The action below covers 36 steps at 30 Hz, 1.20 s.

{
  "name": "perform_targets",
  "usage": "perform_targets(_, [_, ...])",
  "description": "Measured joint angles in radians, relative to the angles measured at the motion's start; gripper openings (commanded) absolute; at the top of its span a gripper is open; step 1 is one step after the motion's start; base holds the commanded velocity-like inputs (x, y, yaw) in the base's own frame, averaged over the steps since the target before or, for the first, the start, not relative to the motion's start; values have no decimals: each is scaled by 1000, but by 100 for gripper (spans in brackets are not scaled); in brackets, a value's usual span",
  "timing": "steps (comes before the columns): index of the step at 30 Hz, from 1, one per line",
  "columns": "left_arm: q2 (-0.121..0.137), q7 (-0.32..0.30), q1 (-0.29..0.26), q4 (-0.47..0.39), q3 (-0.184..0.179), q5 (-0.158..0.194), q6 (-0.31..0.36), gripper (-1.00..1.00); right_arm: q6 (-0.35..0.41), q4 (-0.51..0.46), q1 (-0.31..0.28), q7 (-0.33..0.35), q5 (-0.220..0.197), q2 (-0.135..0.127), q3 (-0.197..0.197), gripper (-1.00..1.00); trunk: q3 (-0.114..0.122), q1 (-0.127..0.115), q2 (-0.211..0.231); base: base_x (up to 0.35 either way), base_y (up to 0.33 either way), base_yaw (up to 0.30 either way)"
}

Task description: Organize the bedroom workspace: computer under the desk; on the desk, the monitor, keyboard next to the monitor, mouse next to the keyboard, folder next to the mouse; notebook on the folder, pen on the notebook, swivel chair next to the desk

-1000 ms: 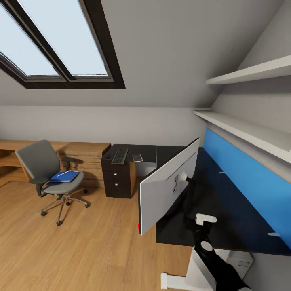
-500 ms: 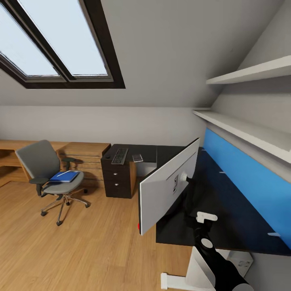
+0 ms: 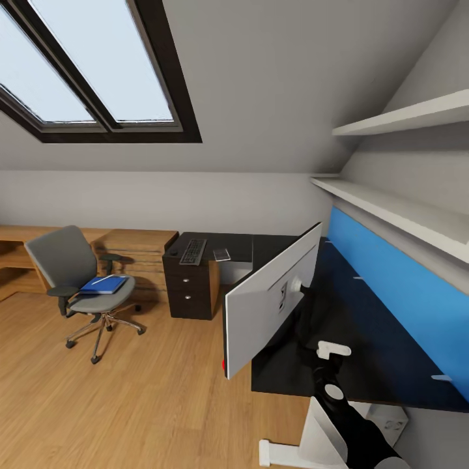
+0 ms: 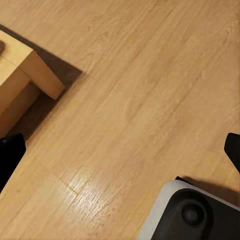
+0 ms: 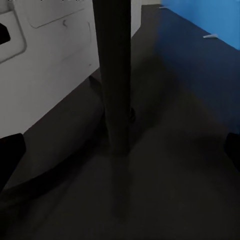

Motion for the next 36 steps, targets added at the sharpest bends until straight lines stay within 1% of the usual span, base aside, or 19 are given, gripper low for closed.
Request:
perform_targets(2, [1, -2, 1, -67, -1, -7, 15, 100, 4, 9, 0, 4, 3, -1, 1, 100, 0, 0, 0, 0, 0, 0])
perform_targets(3, [1, -2, 1, -87, -1, -6, 23, 100, 5, 11, 0, 4, 3, 0, 1, 100, 0, 0, 0, 0, 0, 0])
perform_targets(4, [1, -1, 1, -129, -2, -8, 51, 100, 6, 13, 0, 5, 3, 0, 1, 100, 0, 0, 0, 0, 0, 0])
perform_targets(5, [2, -1, 1, -153, -2, -8, 75, 100, 6, 15, 0, 5, 3, 0, 1, 100, 0, 0, 0, 0, 0, 0])
perform_targets(6, [4, 1, 0, -220, -2, -10, 194, 100, 7, 30, 0, 6, 2, 1, 1, 100, 0, 0, 0, 0, 0, 0])
perform_targets(8, [9, 2, -4, -268, -2, -9, 306, 100, 7, 52, -2, 8, 2, 4, 1, 100, 0, 0, 0, 0, 0, 0])
perform_targets(9, [13, 4, -12, -319, -2, -11, 416, 100, 7, 79, -8, 13, 1, 9, 1, 100, 0, 0, 0, 0, 0, 0])
perform_targets(11, [18, 5, -23, -375, -2, -12, 514, 100, 7, 108, -26, 22, 1, 17, 1, 100, 0, 0, 0, 0, 0, 0])
perform_targets(13, [21, 6, -36, -425, -2, -14, 587, 100, 7, 143, -55, 36, 1, 24, 1, 100, 0, 0, 0, 0, 0, 0])
perform_targets(14, [23, 6, -43, -448, -2, -14, 614, 100, 7, 163, -72, 43, 1, 27, 1, 100, 0, 0, 0, 0, 0, 0])
perform_targets(15, [24, 7, -59, -489, -2, -15, 653, 100, 7, 209, -108, 58, 0, 32, 1, 100, 0, 0, 0, 0, 0, 0])
perform_targets(20, [24, 7, -124, -582, -3, -14, 713, 100, 6, 329, -209, 88, -2, 38, 1, 100, 0, 0, 0, 0, 0, 0])
perform_targets(23, [23, 8, -170, -632, -4, -13, 765, 100, 6, 383, -269, 96, -3, 39, 0, 100, 0, 0, 0, 0, 0, 0])
perform_targets(25, [23, 9, -199, -670, -5, -11, 817, 100, 6, 410, -304, 99, -4, 39, -1, 100, 0, 0, 0, 0, 0, 0])
perform_targets(26, [23, 10, -221, -712, -5, -11, 879, 100, 6, 428, -331, 101, -4, 38, -1, 100, 0, 0, 0, 0, 0, 0])
perform_targets(28, [23, 10, -238, -760, -5, -11, 940, 100, 6, 443, -353, 102, -4, 37, -2, 100, 0, 0, 0, 0, 0, 0])
perform_targets(30, [23, 10, -249, -802, -5, -12, 982, 100, 6, 455, -368, 103, -4, 36, -2, 100, 0, 0, 0, 0, 0, 0])
perform_targets(33, [24, 7, -258, -849, -6, -12, 1019, 100, 6, 469, -380, 104, -4, 34, -3, 100, 0, 0, 0, 0, 0, 0])
perform_targets(36, [25, 4, -263, -875, -6, -11, 1037, 100, 5, 482, -387, 105, -4, 34, -4, 100, 0, 0, 0, 0, 0, 0])
